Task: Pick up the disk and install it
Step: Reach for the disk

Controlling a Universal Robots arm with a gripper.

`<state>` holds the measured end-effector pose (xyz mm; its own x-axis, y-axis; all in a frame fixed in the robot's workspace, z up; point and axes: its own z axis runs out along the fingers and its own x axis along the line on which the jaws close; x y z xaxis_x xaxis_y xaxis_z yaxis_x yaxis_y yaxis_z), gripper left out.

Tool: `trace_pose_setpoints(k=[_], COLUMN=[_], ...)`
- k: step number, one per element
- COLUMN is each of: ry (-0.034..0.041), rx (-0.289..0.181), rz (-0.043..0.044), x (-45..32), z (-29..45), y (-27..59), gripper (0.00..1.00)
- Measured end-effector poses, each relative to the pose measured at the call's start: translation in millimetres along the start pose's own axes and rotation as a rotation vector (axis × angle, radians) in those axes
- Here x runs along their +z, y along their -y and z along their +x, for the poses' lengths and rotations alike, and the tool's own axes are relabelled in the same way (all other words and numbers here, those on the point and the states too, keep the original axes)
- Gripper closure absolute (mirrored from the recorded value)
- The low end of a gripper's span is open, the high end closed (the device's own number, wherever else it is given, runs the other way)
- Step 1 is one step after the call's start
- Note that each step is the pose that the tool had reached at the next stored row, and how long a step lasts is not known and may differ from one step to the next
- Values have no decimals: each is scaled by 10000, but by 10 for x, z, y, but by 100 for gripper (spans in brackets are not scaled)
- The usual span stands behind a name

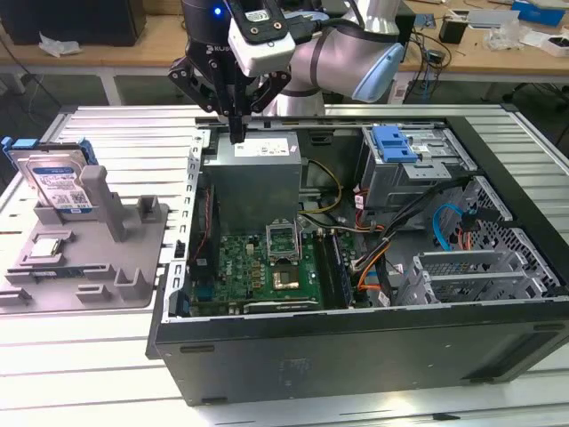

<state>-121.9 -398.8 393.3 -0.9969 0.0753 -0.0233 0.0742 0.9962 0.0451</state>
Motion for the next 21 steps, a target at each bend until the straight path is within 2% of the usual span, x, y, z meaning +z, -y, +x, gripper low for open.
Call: trace_pose_setpoints(k=[5,7,9,13,16,20,21], ry=[0,1,0,0,0,0,0], rx=[0,0,1,1,-1,-2,0], rz=[0,0,1,0,0,0,1], x=[0,-1,-4,-6,-9,-11,-12], z=[0,40,212,359,558,706,811], y=[0,1,-15,-46,-87,-121,-147], gripper=[89,89,89,89,89,89,89])
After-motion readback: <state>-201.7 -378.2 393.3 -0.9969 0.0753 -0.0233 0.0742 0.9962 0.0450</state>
